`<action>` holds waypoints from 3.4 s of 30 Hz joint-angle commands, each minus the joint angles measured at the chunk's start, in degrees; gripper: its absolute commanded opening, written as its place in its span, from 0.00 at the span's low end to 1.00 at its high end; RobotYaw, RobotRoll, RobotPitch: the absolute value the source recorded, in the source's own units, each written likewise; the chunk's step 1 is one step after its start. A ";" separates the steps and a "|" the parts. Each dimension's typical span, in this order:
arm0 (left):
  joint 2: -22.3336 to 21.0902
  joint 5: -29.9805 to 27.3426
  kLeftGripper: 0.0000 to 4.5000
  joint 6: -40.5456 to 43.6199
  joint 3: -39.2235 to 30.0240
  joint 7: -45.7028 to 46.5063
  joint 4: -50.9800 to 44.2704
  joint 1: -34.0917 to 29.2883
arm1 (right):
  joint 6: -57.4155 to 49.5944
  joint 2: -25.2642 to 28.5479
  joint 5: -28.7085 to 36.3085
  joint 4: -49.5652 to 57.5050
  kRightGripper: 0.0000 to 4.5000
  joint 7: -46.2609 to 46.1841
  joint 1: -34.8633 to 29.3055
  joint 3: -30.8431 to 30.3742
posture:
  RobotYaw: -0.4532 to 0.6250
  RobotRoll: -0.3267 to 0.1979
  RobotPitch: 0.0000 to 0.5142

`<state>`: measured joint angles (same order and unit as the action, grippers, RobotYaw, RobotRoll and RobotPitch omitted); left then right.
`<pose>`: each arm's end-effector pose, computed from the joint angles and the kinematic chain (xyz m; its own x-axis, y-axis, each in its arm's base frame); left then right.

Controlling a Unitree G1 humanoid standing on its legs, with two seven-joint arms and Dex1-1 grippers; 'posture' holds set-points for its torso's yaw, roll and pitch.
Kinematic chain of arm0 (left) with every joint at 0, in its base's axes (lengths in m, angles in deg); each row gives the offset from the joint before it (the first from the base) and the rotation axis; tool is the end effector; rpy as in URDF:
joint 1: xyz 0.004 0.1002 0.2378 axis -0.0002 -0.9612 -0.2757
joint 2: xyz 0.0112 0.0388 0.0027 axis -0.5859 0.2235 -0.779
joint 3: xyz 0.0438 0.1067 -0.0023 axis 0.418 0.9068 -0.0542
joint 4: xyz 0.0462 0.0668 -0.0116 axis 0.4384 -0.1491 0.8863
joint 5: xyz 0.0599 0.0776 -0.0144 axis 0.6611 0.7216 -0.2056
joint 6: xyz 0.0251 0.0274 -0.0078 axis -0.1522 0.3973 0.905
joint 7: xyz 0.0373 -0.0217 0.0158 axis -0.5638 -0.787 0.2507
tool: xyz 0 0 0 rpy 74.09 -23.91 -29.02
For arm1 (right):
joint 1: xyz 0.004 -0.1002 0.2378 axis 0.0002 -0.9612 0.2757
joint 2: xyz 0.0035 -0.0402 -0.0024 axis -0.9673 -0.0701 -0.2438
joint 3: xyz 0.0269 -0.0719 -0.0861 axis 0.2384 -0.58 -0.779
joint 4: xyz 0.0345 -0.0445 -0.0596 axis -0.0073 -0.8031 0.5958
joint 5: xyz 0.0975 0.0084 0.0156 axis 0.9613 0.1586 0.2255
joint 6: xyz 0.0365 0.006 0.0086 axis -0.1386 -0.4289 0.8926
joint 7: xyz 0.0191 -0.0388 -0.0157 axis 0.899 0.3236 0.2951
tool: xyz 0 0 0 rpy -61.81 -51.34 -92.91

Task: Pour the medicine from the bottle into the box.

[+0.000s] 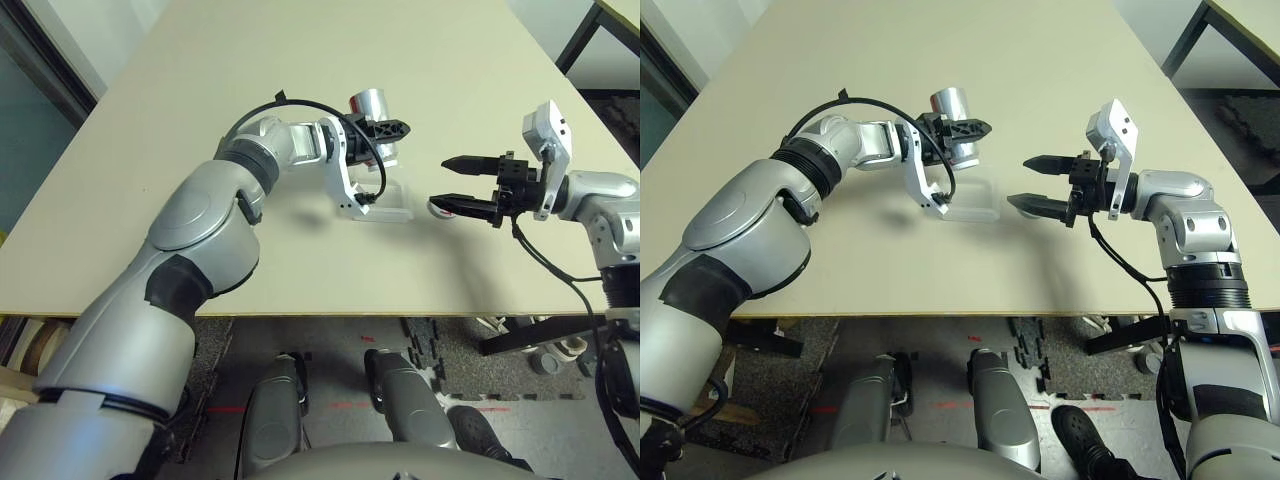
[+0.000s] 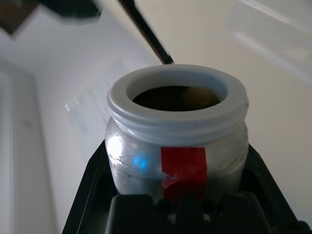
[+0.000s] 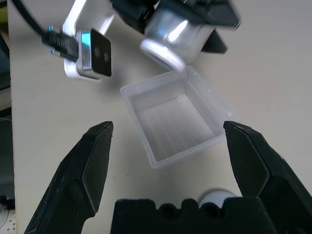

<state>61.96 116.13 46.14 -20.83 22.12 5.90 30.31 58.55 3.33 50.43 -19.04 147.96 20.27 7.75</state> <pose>0.3778 0.0733 0.2030 0.5213 -0.8360 -0.1715 -0.4482 -0.4392 0.7786 0.3000 -0.2805 0.1766 0.4452 0.8737 -0.1958 -0.8954 0.4335 -0.1017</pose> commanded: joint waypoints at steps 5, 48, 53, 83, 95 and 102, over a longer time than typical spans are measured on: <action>1.98 -32.46 0.59 4.07 -28.99 -37.12 2.34 -7.83 | -0.15 -0.24 0.35 0.99 1.00 -0.49 0.24 -0.28 | 0.21 0.62 0.29; 3.20 7.37 0.59 8.11 9.05 7.87 0.87 4.07 | -0.29 -1.93 0.42 0.46 1.00 -2.25 -0.02 0.03 | 0.21 0.62 0.30; 3.28 4.27 0.59 7.31 6.31 4.04 2.03 3.33 | -0.55 -2.06 0.83 1.19 1.00 -2.68 -0.67 0.26 | 0.20 0.62 0.31; 4.76 -68.59 0.59 21.79 -65.99 -50.09 -3.48 -18.92 | -0.20 -1.79 -0.22 1.41 1.00 -1.85 -0.68 -1.26 | 0.22 0.62 0.31; 7.01 -70.09 0.59 17.15 -66.99 -51.37 -3.13 -23.69 | -1.07 -0.59 -0.04 2.84 1.00 -2.08 -1.38 -0.80 | 0.20 0.62 0.30; 6.77 -67.27 0.59 16.52 -64.32 -48.34 -2.58 -24.81 | -1.80 -0.05 0.31 3.98 1.00 -2.27 -1.93 -0.52 | 0.19 0.62 0.31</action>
<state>68.87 47.49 62.92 -86.33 -27.25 2.46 6.36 57.33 2.59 50.43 -16.15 145.61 19.21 7.36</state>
